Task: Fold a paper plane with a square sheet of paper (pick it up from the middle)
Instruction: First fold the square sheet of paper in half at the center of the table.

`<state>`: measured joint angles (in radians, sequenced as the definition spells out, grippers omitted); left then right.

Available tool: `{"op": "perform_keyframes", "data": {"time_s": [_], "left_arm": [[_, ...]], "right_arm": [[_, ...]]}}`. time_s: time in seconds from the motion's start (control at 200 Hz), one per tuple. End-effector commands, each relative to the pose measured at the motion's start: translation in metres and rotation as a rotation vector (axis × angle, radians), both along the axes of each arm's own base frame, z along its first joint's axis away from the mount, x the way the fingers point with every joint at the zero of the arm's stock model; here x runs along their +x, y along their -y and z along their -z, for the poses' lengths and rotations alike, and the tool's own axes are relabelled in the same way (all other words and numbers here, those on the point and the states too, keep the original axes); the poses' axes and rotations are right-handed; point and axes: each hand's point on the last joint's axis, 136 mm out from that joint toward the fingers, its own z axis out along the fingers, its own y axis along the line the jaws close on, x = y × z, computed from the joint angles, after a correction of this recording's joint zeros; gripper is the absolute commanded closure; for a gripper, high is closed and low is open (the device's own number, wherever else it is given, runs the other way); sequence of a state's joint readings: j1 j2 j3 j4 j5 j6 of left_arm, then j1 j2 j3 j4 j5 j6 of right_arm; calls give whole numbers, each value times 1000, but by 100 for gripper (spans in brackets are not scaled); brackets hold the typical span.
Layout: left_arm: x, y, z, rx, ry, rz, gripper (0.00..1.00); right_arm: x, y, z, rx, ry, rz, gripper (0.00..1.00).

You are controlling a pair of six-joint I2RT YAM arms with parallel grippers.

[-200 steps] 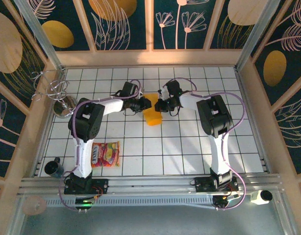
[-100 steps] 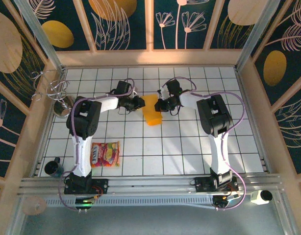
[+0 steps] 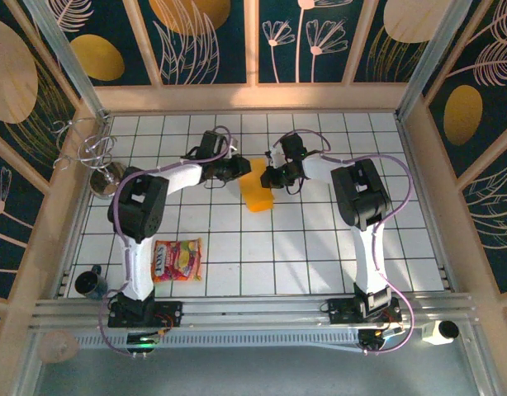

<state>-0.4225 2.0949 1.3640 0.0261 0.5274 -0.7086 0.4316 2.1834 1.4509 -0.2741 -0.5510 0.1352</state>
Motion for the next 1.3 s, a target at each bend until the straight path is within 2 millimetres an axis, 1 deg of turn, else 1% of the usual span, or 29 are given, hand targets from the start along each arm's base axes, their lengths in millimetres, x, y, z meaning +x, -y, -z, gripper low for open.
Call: {"op": "perform_keyframes", "data": {"time_s": [0.0,0.16,0.23,0.32,0.501,0.581,0.661,0.766,0.801,0.851,0.886,0.941,1.041,1.081,1.131,1.291], "left_arm": [[9,5,18,0,-37,-9,81],[17,-6,46,87,-71,-28,81],[20,-18,59,115,-91,-48,81],[24,-38,69,136,-105,-86,81],[37,-81,75,164,-114,-176,81],[44,-89,68,171,-100,-186,81],[50,-82,46,134,-66,-171,81],[48,-58,1,-10,-14,-135,79],[45,-52,-9,-30,1,-125,79],[42,-45,-15,-33,9,-115,79],[40,-40,-14,-28,4,-106,79],[38,-32,-7,-11,-9,-89,78],[36,-20,12,44,-43,-65,78],[36,-18,22,79,-62,-58,78],[38,-19,32,127,-75,-60,78],[50,-30,51,235,-84,-82,78]], "right_arm": [[-55,62,90,-294,-263,43,92],[-57,65,95,-310,-271,45,92],[-58,67,97,-321,-270,47,92],[-58,70,98,-335,-270,50,92],[-58,73,99,-343,-272,59,92],[-56,73,98,-341,-270,62,92],[-56,73,97,-339,-269,63,92],[-57,72,96,-337,-271,63,92],[-57,72,96,-336,-271,63,92],[-56,72,96,-335,-272,64,92],[-56,72,96,-333,-271,65,92],[-56,72,97,-336,-273,65,92],[-56,72,97,-337,-274,65,92],[-56,72,98,-339,-273,65,92],[-56,73,97,-339,-272,66,92],[-56,72,97,-340,-271,64,92]]}}
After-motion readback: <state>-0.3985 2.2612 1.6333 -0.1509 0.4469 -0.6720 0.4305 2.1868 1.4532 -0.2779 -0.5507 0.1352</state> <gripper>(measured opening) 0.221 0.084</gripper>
